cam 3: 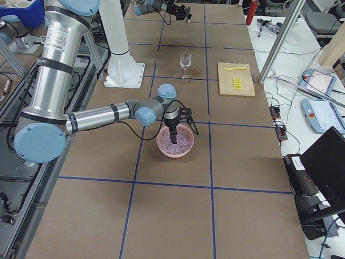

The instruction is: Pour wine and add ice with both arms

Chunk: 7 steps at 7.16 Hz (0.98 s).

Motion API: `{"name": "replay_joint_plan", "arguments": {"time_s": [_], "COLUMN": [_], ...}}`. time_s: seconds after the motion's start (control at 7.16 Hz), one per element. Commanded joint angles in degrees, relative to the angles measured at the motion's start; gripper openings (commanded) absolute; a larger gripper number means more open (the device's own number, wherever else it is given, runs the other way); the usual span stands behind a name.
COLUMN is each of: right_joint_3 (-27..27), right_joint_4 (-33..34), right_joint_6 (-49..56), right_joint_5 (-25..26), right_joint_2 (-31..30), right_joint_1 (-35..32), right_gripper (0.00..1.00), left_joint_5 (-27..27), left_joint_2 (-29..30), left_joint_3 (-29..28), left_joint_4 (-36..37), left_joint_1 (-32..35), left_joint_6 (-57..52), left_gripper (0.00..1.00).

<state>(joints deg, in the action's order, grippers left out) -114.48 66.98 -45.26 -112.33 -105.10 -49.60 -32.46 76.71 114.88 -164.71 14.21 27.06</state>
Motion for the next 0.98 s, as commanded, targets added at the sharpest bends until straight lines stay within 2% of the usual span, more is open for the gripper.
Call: {"name": "replay_joint_plan", "arguments": {"time_s": [0.0,0.28,0.56,0.84], "right_joint_3": [1.62,2.24,2.42,3.38], "right_joint_4": [0.0,0.0,0.0,-0.09], "right_joint_6": [0.35,0.43,0.61,1.84], "right_joint_5": [0.01,0.01,0.01,-0.08], "right_joint_2": [1.2,2.17,2.61,2.7], "right_joint_1": [0.29,0.29,0.29,0.2], "right_gripper": [0.92,0.84,0.7,0.7], "left_joint_5": [-0.75,-0.85,-0.85,-0.76], "left_joint_2": [-0.77,-1.38,-3.31,-3.32], "left_joint_3": [0.08,-0.01,-0.1,-0.18], "left_joint_4": [-0.7,-0.79,-2.89,-2.9], "left_joint_1": [0.73,1.0,1.0,1.0], "left_joint_6": [0.01,0.01,0.01,0.01], "left_gripper": [0.0,0.0,0.0,0.0]}}
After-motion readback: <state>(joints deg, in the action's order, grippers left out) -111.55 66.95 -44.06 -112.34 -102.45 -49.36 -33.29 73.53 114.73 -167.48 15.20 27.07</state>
